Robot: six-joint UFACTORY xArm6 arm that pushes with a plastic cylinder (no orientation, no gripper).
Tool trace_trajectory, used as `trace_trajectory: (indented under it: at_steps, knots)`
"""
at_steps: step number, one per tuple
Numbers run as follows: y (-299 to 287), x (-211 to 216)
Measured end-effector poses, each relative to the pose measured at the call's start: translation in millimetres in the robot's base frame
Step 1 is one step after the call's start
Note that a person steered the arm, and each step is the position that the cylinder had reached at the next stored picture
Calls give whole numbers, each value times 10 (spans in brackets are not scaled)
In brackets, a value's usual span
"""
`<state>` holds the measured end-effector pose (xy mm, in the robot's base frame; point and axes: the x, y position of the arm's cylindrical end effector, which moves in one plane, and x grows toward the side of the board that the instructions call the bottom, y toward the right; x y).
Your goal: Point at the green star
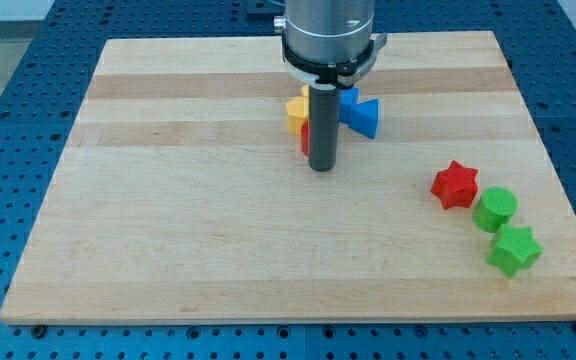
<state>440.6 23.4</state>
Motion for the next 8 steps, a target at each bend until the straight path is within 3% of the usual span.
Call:
trace_trajectory:
  at_steps: [4, 6, 8]
  knots:
    - [1, -51]
    - [213, 607]
    - [366, 799]
